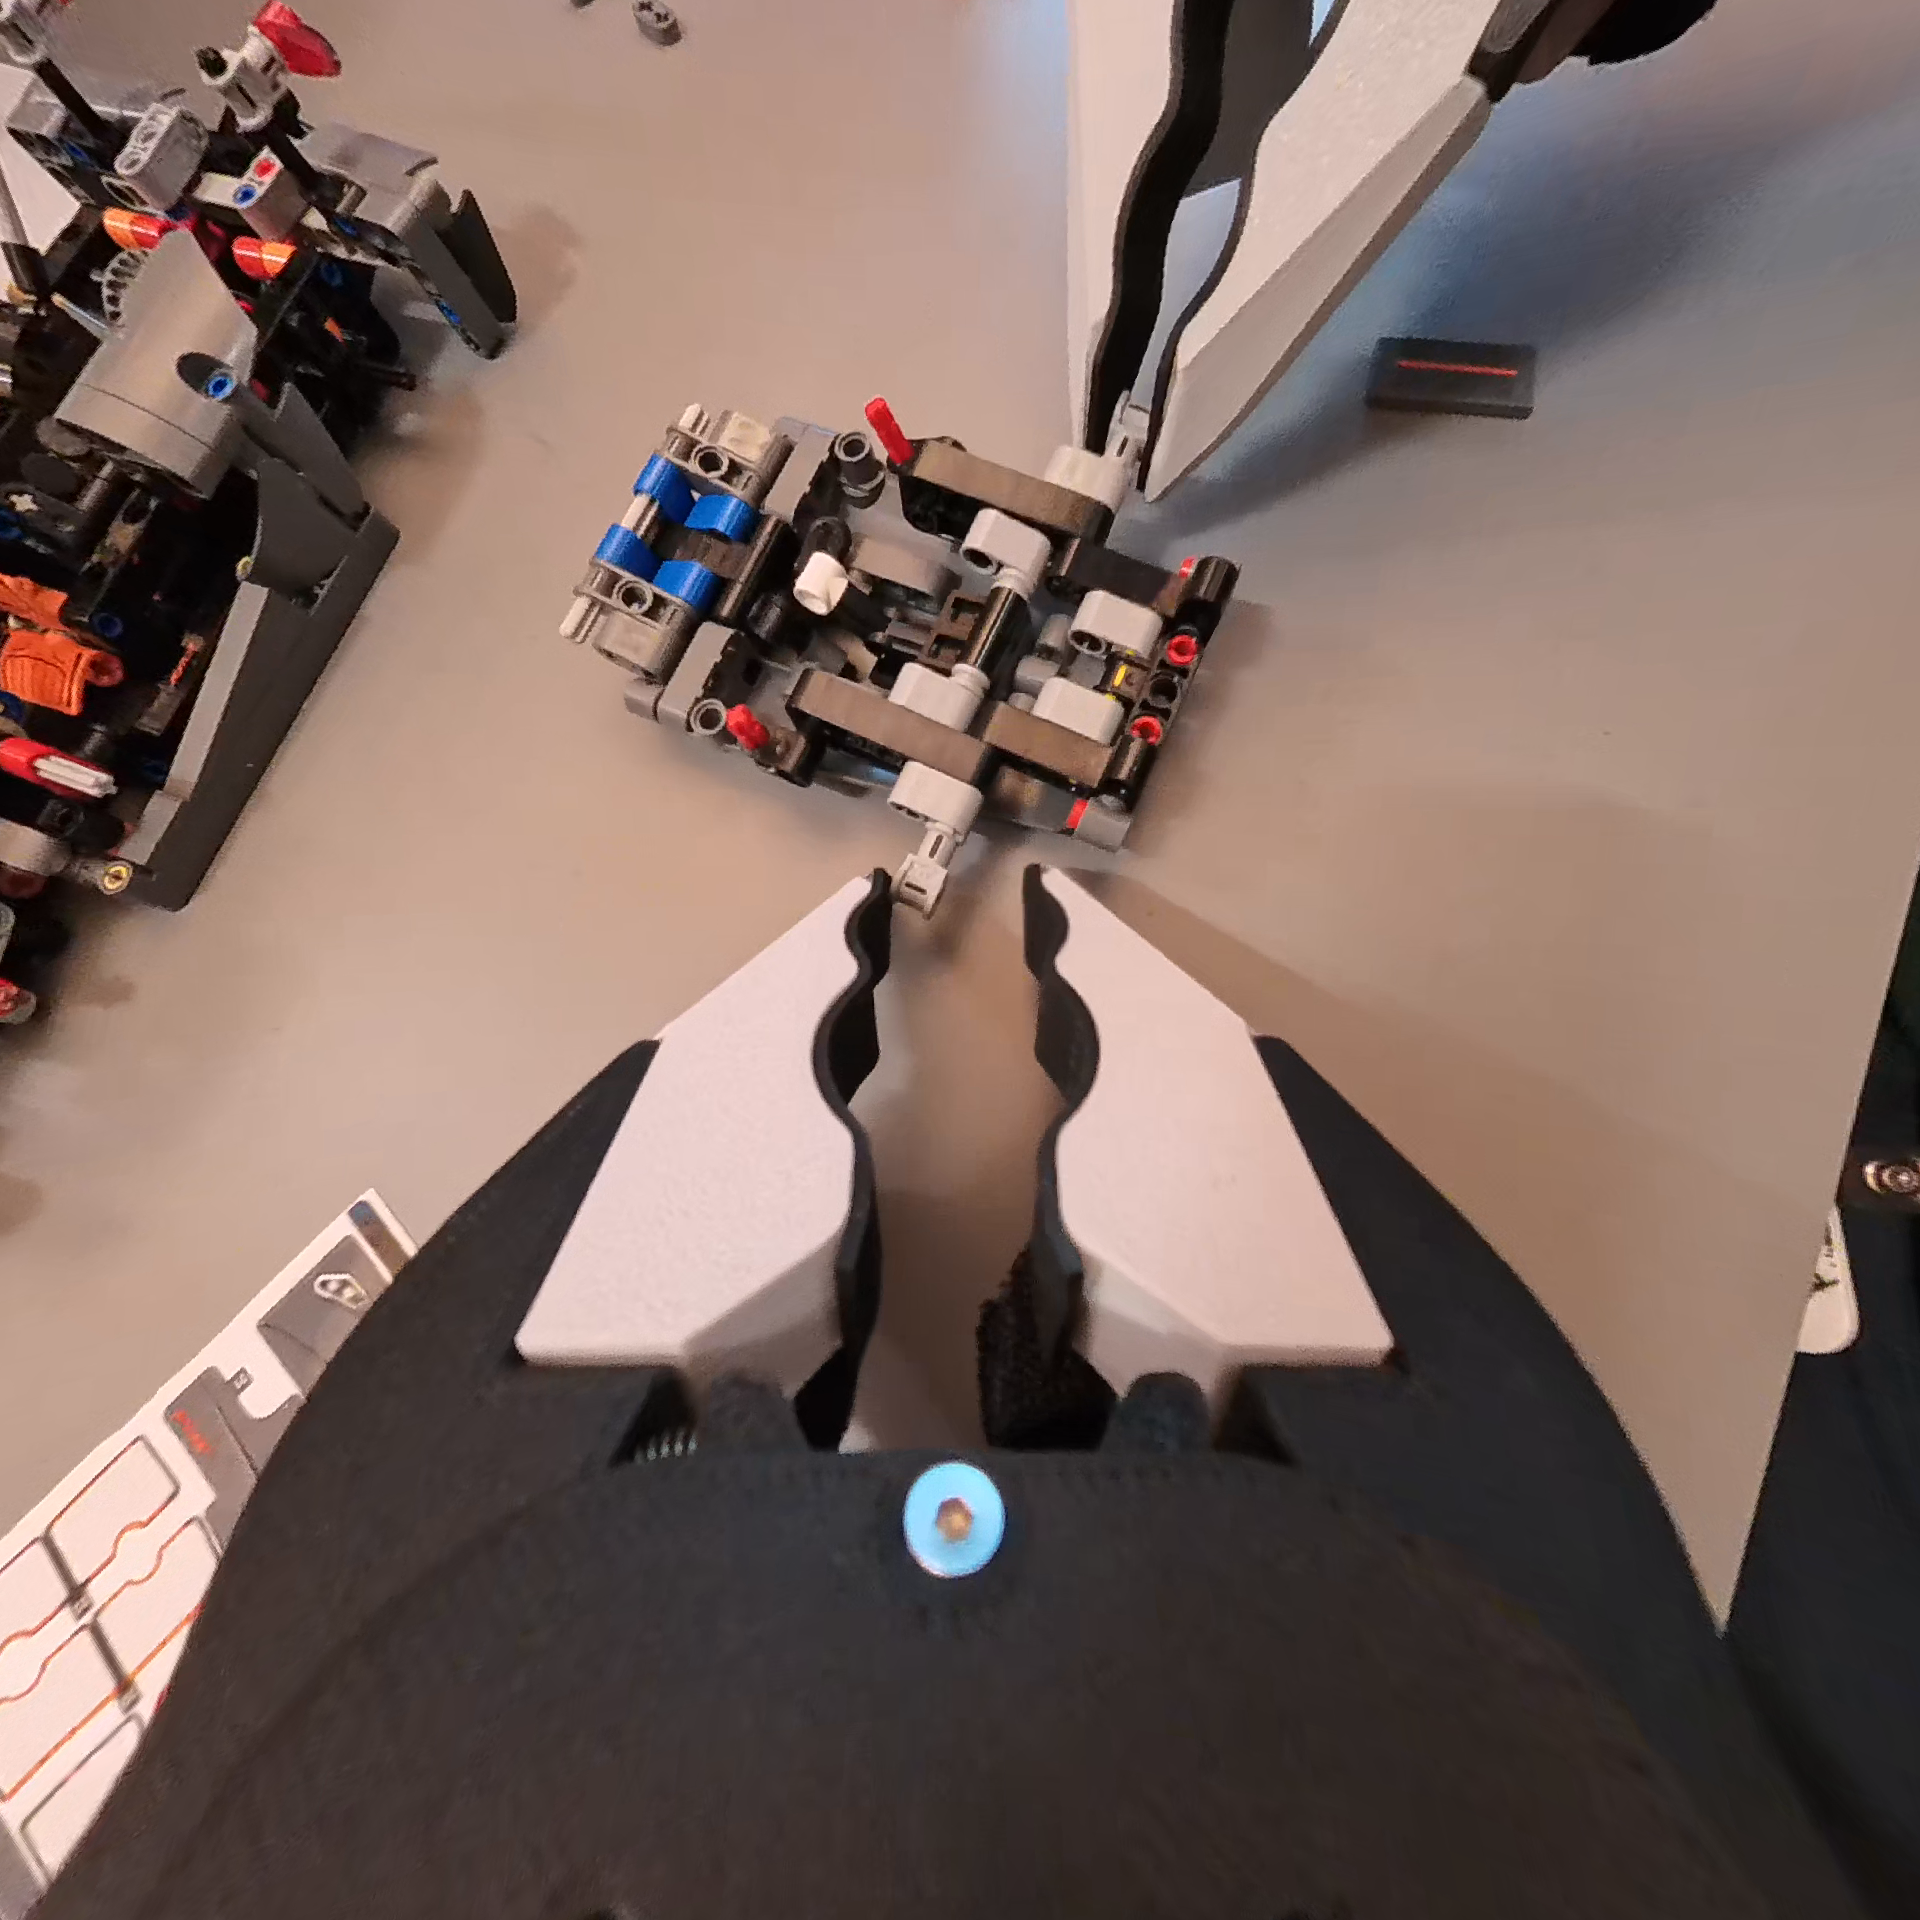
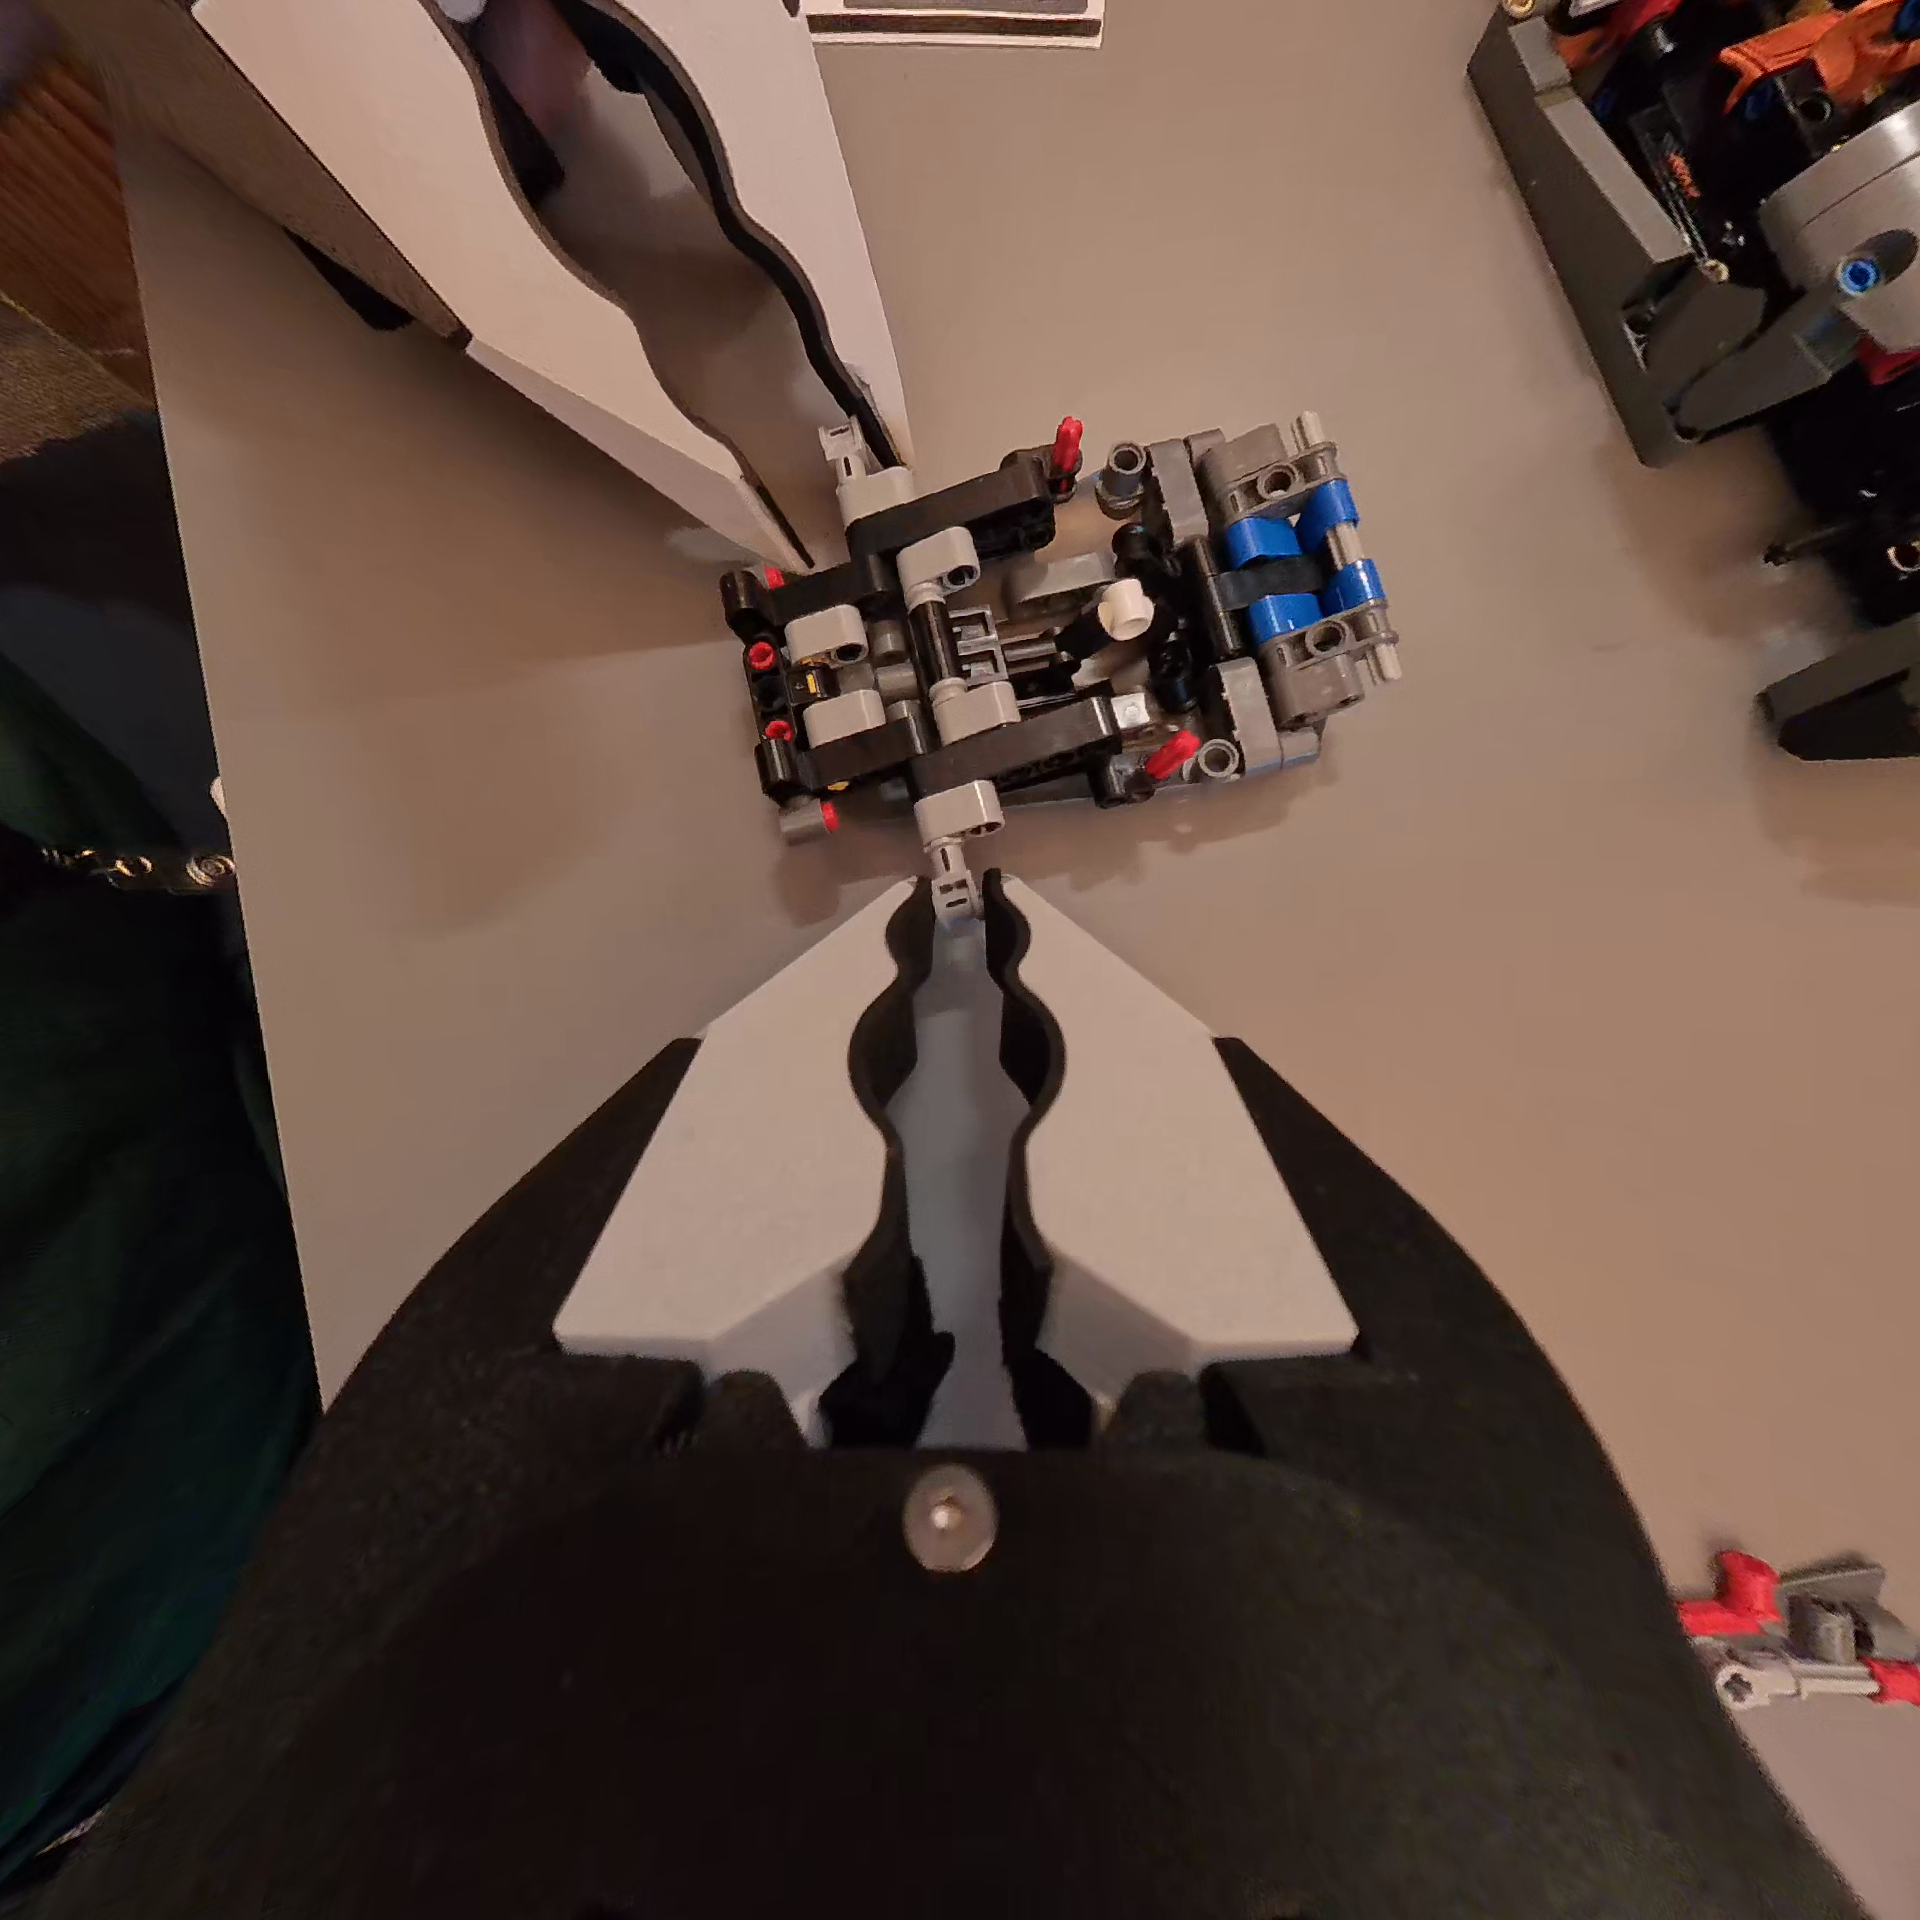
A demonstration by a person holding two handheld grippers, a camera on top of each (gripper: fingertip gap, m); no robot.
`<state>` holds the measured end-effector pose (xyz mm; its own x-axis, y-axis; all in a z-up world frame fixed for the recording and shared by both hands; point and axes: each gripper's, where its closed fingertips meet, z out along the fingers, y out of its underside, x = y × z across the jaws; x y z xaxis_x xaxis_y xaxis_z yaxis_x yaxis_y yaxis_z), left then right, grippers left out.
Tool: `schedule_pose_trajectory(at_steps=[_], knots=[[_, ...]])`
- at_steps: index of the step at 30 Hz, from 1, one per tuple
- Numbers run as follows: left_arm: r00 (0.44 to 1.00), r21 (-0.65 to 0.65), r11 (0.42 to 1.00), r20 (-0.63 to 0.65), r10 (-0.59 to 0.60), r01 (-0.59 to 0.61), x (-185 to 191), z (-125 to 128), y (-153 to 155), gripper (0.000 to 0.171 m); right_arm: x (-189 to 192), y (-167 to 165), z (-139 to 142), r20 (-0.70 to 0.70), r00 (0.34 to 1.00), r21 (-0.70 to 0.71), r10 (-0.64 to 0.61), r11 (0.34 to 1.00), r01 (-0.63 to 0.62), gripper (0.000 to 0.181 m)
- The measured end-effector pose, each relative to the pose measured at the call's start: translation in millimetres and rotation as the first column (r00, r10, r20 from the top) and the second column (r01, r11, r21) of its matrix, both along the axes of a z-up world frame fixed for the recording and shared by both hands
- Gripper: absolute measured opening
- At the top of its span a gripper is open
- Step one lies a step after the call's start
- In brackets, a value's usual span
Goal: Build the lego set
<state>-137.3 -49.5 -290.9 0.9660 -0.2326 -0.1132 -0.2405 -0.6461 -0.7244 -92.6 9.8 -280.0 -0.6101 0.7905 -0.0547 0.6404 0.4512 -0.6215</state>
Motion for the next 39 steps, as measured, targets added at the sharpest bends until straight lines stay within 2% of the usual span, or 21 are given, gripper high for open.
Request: schedule_pose_trajectory(at_steps=[39], knots=[[0.999, -0.005, 1.000, -0.035, 0.004, -0.004, -5.0, -1.5, 2.8, 0.018, -6.4, -0.7, -5.4, -0.002, 1.000, 0.007, 0.012, 1.000, -0.012, 0.008]])
